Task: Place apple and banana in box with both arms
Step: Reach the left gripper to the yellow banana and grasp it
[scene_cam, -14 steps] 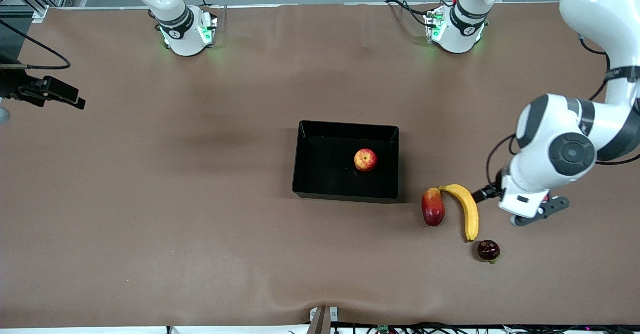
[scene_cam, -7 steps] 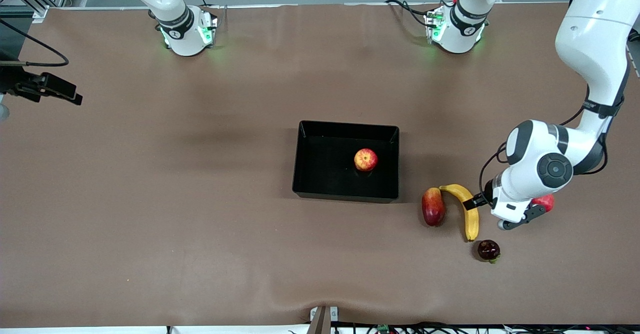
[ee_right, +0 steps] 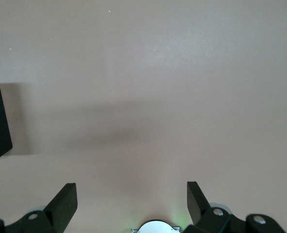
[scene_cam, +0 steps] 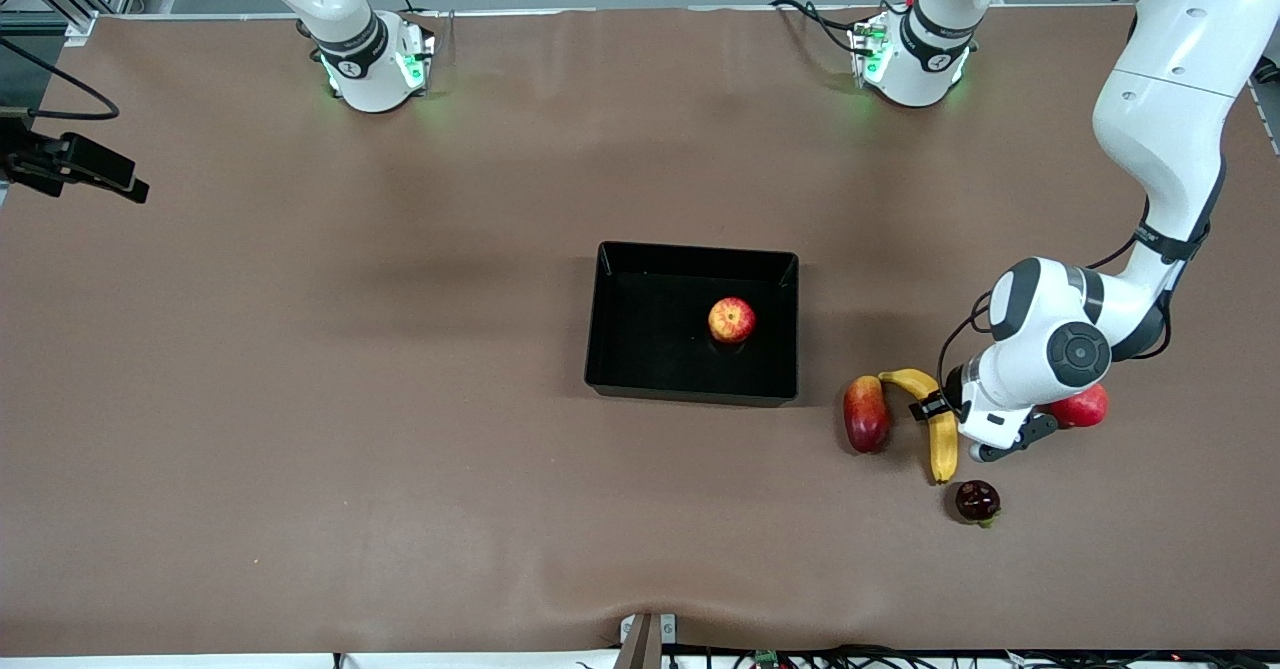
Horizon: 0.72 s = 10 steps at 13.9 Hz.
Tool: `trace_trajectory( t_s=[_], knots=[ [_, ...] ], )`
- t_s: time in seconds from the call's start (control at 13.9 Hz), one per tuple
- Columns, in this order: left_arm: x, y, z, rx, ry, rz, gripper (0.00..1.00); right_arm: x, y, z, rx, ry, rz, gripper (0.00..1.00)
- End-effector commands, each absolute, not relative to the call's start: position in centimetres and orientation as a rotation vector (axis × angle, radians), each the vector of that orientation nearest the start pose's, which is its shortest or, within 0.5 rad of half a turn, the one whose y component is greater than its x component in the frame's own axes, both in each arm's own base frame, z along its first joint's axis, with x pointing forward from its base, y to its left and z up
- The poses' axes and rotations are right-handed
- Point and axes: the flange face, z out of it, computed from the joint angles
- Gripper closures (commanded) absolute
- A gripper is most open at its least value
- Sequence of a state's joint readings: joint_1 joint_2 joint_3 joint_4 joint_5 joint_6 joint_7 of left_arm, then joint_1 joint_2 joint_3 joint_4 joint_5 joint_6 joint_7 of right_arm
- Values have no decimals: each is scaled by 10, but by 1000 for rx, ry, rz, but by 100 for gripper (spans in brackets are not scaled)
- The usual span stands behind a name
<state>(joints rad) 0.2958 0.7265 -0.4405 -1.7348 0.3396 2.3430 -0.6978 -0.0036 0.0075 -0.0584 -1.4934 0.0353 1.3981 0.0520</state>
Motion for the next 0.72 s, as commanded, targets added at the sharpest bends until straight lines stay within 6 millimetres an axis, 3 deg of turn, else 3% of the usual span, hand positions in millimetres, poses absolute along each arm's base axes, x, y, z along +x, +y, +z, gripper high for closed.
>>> trace_trajectory(
  t_s=[0.0, 0.14, 0.36, 0.5, 0.65],
  knots=[
    [653, -64, 222, -3093, -623, 40, 100, 539, -44, 646, -3097, 188, 153, 0],
    [649, -71, 259, -3056, -616, 31, 100, 539, -41, 647, -3098, 179, 151, 0],
    [634, -103, 319, -3022, -532, 84, 100, 543, -38, 647, -3103, 168, 121, 0],
    [628, -138, 348, -3038, -499, 68, 100, 548, -37, 645, -3112, 168, 86, 0],
    [619, -191, 366, -3058, -576, 63, 100, 550, -36, 644, -3112, 166, 85, 0]
  ],
)
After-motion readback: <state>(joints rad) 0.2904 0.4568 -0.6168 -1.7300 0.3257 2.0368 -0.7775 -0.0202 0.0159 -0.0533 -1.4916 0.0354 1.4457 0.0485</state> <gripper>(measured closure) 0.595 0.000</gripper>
